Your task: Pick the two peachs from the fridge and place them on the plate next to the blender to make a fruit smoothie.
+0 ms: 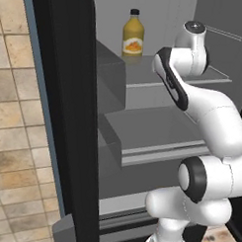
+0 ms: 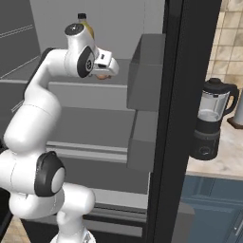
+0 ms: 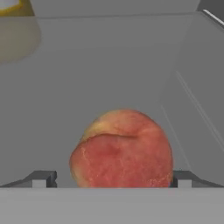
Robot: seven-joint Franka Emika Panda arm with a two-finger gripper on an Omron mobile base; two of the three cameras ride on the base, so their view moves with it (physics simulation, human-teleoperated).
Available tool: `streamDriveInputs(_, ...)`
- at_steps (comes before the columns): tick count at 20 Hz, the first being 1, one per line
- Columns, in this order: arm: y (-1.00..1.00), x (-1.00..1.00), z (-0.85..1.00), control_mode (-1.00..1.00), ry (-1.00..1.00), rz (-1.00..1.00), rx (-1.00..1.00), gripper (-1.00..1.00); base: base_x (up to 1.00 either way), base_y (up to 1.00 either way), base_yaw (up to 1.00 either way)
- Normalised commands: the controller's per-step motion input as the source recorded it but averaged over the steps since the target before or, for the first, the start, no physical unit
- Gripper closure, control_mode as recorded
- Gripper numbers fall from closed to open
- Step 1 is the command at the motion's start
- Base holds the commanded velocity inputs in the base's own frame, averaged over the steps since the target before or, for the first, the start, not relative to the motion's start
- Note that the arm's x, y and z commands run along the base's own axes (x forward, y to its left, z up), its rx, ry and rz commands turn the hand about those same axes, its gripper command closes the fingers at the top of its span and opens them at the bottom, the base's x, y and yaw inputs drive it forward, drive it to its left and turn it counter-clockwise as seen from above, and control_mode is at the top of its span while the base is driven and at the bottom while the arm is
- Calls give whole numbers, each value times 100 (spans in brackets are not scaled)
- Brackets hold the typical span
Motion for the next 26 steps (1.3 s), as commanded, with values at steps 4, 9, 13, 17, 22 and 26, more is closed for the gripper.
streamDriveInputs(4, 0, 46, -14, -100, 0, 0, 0, -100, 0, 0, 0)
streamDriveInputs(9, 0, 17, -43, -100, 1, 0, 0, 100, 0, 0, 0)
streamDriveInputs(13, -2, 0, -34, -100, 0, 0, 0, 100, 0, 0, 0)
streamDriveInputs(17, 0, 0, 0, -100, 0, 0, 0, 100, 0, 0, 0)
streamDriveInputs(22, 1, -60, 0, -100, -27, 0, -2, 100, 0, 0, 0)
streamDriveInputs(26, 0, -98, 0, -100, -59, 0, -8, 100, 0, 0, 0)
